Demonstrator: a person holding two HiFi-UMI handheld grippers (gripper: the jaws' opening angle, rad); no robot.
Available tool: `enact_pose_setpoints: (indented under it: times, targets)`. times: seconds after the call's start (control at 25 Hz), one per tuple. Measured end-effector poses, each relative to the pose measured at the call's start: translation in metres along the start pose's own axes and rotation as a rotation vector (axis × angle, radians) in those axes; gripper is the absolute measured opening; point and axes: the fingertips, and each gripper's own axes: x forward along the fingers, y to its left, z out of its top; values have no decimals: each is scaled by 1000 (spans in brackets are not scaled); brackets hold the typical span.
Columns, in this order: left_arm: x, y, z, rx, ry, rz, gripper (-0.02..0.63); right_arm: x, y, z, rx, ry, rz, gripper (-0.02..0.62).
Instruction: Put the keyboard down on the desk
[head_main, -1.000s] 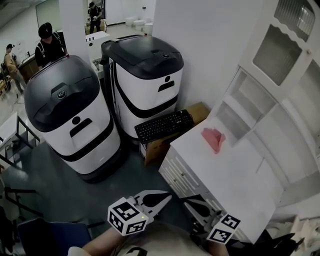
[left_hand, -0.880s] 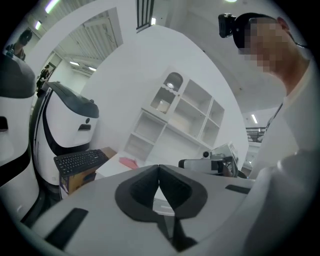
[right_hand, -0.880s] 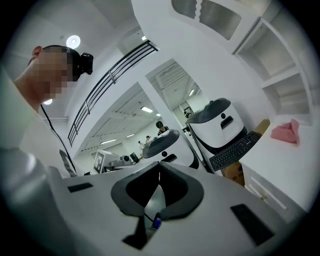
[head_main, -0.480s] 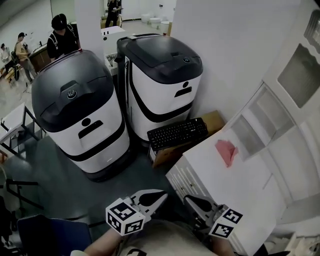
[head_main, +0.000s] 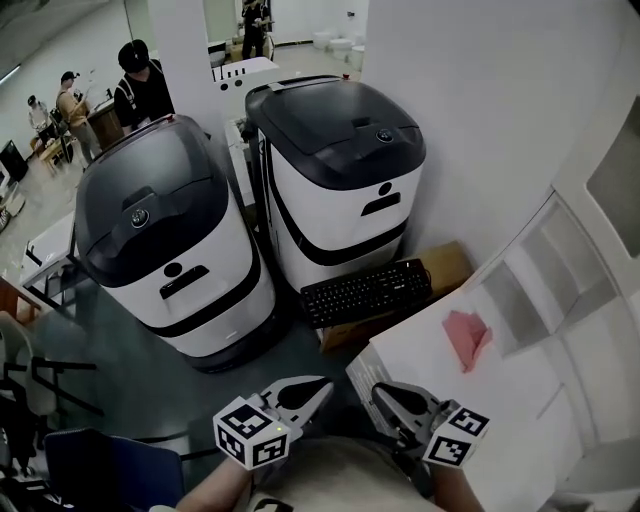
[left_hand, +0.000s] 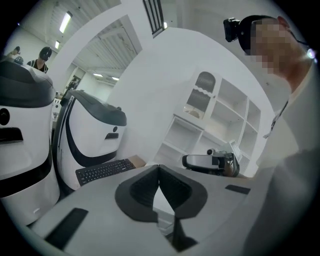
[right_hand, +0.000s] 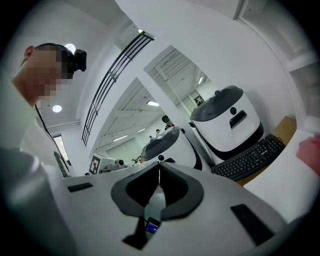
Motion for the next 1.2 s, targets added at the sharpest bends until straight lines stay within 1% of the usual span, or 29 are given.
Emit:
enact_pose_setpoints:
  times: [0.16, 0.36, 0.48, 0.64, 0.76, 0.88, 0.96, 1.08, 1.2]
  targets:
    - [29, 13, 7, -15, 4, 67, 14, -5, -38, 19, 30, 19, 16, 25]
    - [61, 35, 18, 3, -2, 168, 14, -11, -93, 42, 41, 50, 18, 25]
    - [73, 53, 25, 15, 4, 227, 14, -8, -124, 51, 47, 81, -10, 25]
    - [81, 89, 31, 7, 19, 305, 14, -3, -157, 62, 77, 96, -42, 25]
    - [85, 120, 30, -17, 32, 350, 14, 1, -180, 72, 100, 97, -73, 25]
    - [93, 156, 19, -52, 57, 377, 14, 8, -209, 77, 109, 121, -127, 25]
    - [101, 183, 7, -81, 83, 379, 14, 17, -237, 74, 111, 176, -174, 25]
    - [114, 221, -12, -127, 127, 361, 14, 34, -272, 59, 101, 319, -243, 26]
    - [124, 260, -34, -165, 170, 373, 15, 45, -306, 48, 95, 413, -321, 26]
